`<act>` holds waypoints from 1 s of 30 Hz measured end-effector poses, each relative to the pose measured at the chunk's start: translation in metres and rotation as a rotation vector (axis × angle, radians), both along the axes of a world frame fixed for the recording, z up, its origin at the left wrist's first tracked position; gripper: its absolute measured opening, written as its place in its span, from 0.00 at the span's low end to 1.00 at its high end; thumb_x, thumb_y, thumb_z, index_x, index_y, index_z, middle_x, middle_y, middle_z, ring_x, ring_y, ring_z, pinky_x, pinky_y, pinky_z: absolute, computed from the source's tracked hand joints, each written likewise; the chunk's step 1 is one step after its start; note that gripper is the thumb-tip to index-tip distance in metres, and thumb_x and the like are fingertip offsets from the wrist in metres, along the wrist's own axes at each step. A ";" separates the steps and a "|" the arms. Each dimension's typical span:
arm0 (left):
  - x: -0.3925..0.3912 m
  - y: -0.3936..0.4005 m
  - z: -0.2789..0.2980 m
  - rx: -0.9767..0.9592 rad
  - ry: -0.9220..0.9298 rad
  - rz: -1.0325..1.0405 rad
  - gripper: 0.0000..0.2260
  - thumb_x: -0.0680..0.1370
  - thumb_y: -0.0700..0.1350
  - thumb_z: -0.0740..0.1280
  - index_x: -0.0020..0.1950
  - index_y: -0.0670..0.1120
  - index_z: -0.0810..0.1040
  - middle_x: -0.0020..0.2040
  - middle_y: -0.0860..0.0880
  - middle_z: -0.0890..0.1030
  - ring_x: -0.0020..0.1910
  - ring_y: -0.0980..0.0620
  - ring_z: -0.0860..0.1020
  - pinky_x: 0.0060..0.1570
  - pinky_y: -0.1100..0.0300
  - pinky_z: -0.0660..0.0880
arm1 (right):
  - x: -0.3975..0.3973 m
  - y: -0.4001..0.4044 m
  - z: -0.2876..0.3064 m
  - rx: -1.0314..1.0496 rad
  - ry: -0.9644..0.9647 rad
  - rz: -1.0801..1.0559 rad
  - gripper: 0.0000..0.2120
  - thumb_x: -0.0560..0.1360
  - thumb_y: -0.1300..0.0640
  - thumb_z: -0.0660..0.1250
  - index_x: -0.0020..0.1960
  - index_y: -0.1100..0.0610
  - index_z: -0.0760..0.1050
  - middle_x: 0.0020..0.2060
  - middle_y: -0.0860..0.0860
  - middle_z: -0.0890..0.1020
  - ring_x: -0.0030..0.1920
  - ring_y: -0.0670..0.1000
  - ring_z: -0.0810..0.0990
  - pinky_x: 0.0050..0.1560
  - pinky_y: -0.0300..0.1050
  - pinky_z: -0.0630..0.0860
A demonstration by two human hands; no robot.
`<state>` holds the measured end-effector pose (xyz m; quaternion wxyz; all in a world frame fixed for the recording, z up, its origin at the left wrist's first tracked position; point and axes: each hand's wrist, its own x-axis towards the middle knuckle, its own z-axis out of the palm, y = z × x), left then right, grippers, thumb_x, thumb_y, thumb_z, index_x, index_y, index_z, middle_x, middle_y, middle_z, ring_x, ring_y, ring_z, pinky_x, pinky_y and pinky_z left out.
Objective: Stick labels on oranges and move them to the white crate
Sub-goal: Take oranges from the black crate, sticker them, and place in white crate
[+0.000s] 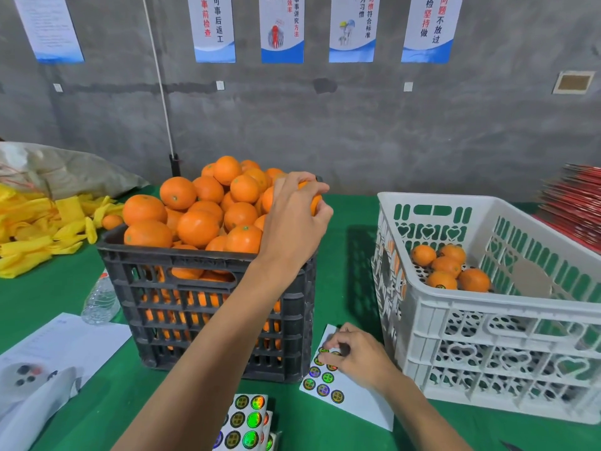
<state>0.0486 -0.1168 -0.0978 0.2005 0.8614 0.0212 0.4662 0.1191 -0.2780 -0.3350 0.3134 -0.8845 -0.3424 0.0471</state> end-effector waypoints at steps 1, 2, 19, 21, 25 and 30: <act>0.000 0.000 0.000 0.003 -0.001 0.001 0.13 0.79 0.41 0.68 0.62 0.44 0.83 0.64 0.47 0.75 0.66 0.48 0.69 0.61 0.65 0.66 | 0.000 0.000 0.000 -0.003 -0.005 0.000 0.13 0.71 0.34 0.72 0.47 0.42 0.83 0.43 0.42 0.75 0.37 0.44 0.76 0.39 0.41 0.70; -0.001 0.000 0.000 0.006 -0.001 0.002 0.13 0.79 0.40 0.68 0.62 0.44 0.83 0.64 0.46 0.75 0.66 0.47 0.69 0.61 0.66 0.65 | -0.001 0.001 0.000 -0.004 -0.005 -0.004 0.11 0.72 0.35 0.72 0.46 0.42 0.83 0.43 0.41 0.76 0.37 0.44 0.75 0.39 0.42 0.70; -0.006 -0.005 0.001 0.009 0.004 0.007 0.13 0.79 0.41 0.68 0.62 0.45 0.83 0.64 0.48 0.74 0.67 0.49 0.68 0.58 0.68 0.65 | 0.013 0.021 0.040 -0.076 0.634 -0.193 0.09 0.72 0.54 0.72 0.38 0.58 0.78 0.31 0.50 0.84 0.29 0.47 0.82 0.39 0.42 0.80; -0.006 -0.005 0.001 0.005 0.012 0.005 0.13 0.79 0.41 0.68 0.62 0.45 0.83 0.65 0.48 0.74 0.67 0.50 0.68 0.58 0.67 0.66 | 0.011 0.024 0.043 -0.096 0.592 -0.248 0.12 0.70 0.54 0.73 0.35 0.54 0.72 0.25 0.49 0.77 0.26 0.47 0.76 0.34 0.40 0.74; -0.008 -0.006 0.002 0.007 0.024 0.007 0.13 0.79 0.41 0.68 0.62 0.45 0.83 0.66 0.48 0.74 0.67 0.50 0.67 0.58 0.65 0.66 | 0.006 0.036 0.042 -0.064 0.578 -0.339 0.03 0.70 0.57 0.69 0.39 0.55 0.75 0.32 0.51 0.76 0.34 0.50 0.75 0.39 0.43 0.71; -0.008 -0.005 0.000 0.007 0.013 0.012 0.12 0.78 0.41 0.68 0.62 0.45 0.82 0.65 0.48 0.74 0.67 0.50 0.67 0.57 0.63 0.68 | -0.007 0.039 0.038 -0.192 0.334 -0.468 0.10 0.82 0.54 0.58 0.46 0.55 0.74 0.39 0.49 0.81 0.37 0.49 0.79 0.39 0.43 0.74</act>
